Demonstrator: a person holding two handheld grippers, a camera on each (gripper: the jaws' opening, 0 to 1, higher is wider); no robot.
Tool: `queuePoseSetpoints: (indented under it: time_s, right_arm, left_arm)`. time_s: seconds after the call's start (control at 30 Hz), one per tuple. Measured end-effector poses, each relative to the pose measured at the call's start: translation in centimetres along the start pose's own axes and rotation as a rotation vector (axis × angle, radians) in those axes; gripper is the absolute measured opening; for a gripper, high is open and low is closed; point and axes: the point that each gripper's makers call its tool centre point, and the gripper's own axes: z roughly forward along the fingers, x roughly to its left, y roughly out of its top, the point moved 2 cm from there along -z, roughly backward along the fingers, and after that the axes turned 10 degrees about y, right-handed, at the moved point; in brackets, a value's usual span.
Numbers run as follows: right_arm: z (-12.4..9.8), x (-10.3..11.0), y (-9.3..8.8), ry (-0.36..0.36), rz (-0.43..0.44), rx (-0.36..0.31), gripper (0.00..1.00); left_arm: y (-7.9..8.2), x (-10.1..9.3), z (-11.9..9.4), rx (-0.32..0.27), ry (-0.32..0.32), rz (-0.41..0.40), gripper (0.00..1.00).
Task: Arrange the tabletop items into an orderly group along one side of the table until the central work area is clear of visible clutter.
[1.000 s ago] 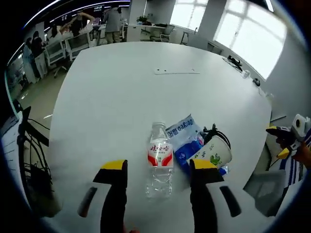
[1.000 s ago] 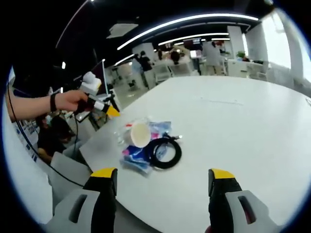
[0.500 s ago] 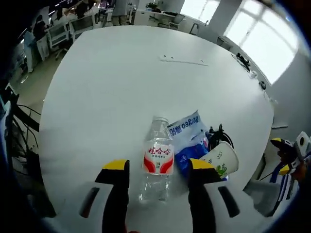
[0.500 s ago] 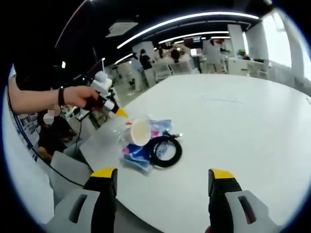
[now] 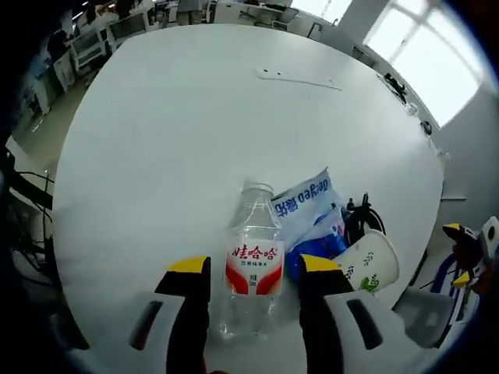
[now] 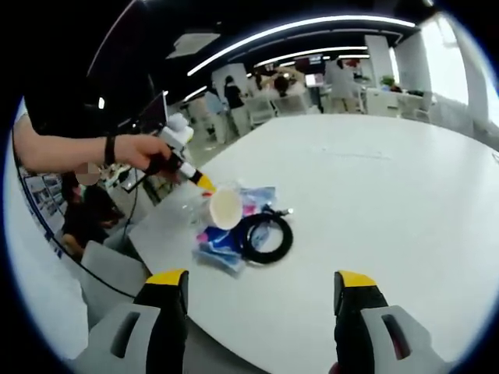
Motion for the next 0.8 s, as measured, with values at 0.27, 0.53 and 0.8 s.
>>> queuePoseSetpoints:
  time_s: [0.27, 0.53, 0.8]
  right_arm:
    - [-0.1, -0.1, -0.1, -0.001, 0.004, 0.005, 0.77]
    - [-0.2, -0.4, 0.1, -0.007, 0.011, 0.001, 0.77]
    - [0.3, -0.1, 0.0, 0.003, 0.014, 0.008, 0.77]
  left_arm:
    - [0.3, 0.1, 1.7, 0.014, 0.018, 0.038, 0.42]
    - [0.2, -0.1, 2.6, 0.017, 0.02, 0.075, 0.34]
    - [0.0, 0.3, 2.5, 0.016, 0.011, 0.041, 0.34]
